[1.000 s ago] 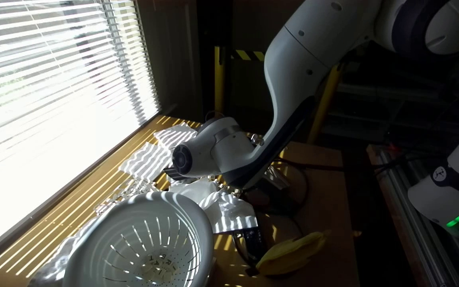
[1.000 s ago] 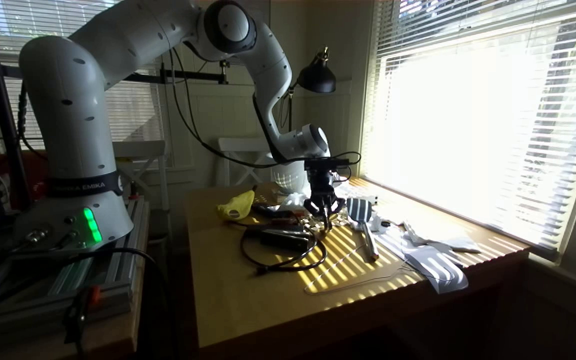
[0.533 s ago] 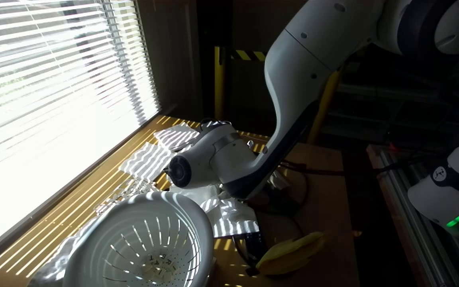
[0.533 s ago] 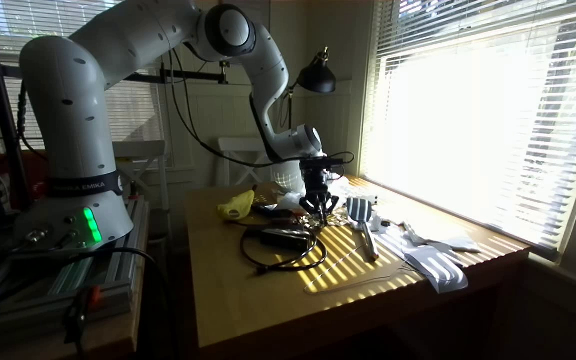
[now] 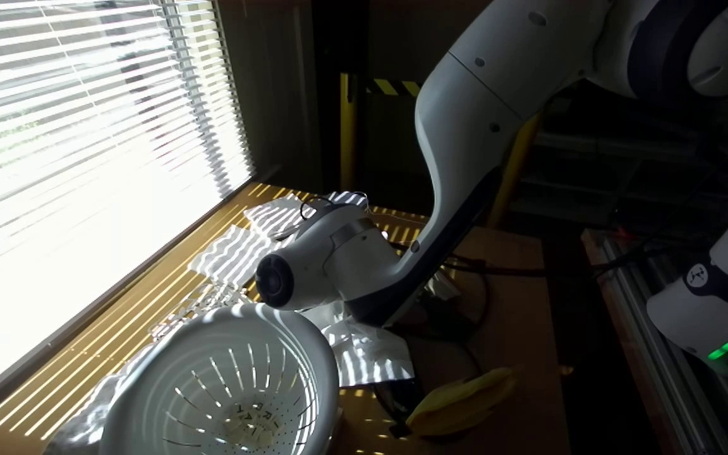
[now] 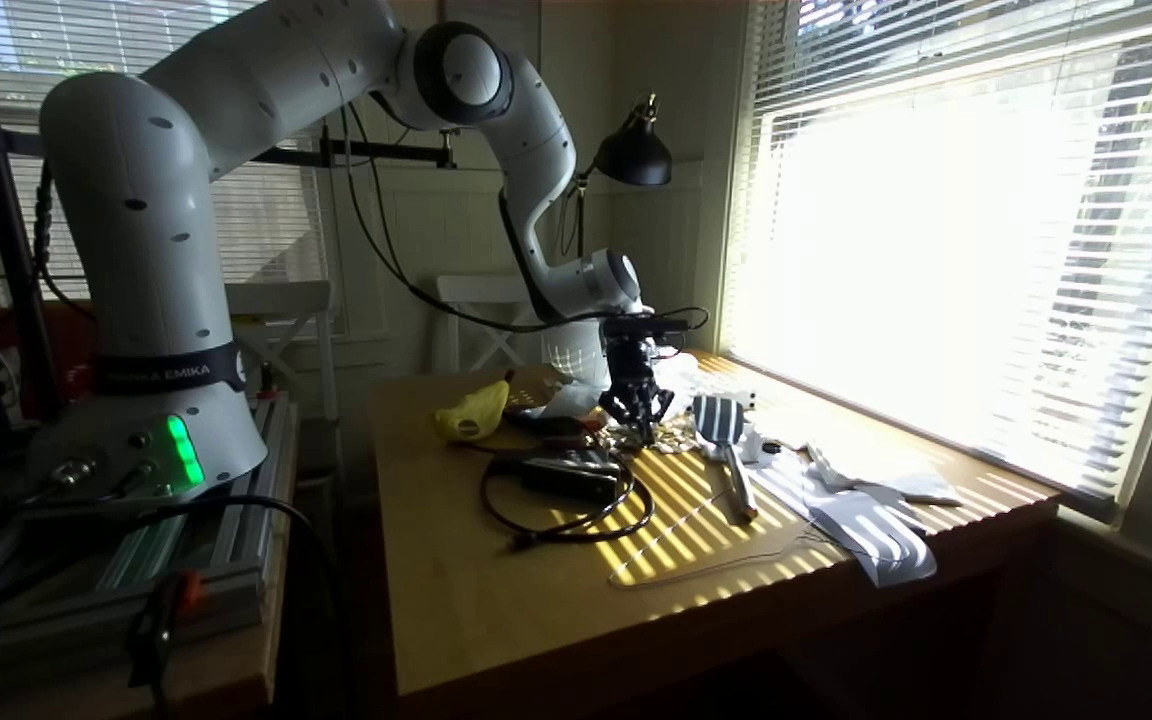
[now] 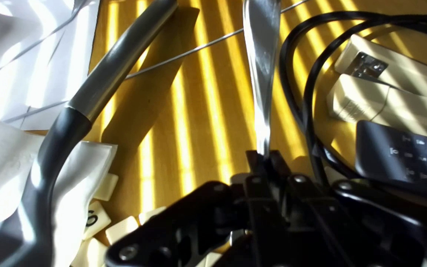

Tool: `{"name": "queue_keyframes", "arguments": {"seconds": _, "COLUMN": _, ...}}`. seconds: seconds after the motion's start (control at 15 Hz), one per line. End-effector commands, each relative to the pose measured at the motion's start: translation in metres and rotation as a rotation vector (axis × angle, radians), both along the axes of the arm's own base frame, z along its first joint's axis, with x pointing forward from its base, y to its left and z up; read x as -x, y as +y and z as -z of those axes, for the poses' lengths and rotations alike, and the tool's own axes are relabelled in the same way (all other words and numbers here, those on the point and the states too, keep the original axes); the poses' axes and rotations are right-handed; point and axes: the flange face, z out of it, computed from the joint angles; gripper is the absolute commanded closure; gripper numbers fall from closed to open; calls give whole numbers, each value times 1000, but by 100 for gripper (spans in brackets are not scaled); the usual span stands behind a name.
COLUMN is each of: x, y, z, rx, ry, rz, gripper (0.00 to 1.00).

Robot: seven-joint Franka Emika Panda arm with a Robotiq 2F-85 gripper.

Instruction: Use the silver spoon to place some tiles in the colander.

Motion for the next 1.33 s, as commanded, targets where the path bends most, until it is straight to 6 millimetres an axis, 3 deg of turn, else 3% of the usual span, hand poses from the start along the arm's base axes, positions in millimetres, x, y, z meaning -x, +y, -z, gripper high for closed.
{"name": "queue_keyframes", "arguments": {"seconds": 0.0, "x": -16, "y": 5, "z": 19, "rx": -37, "ry": 10, "rz": -53, "gripper": 98}}
{"name": "queue_keyframes", "arguments": {"seconds": 0.6, "x": -50, "y": 25, "z": 18, "rx": -136, "ry": -94, "rz": -99, "gripper": 98}}
{"name": "queue_keyframes", "arguments": {"seconds": 1.27, "x": -51, "y": 4, "z": -17, "rx": -167, "ry": -149, "rz": -105, "gripper": 98}}
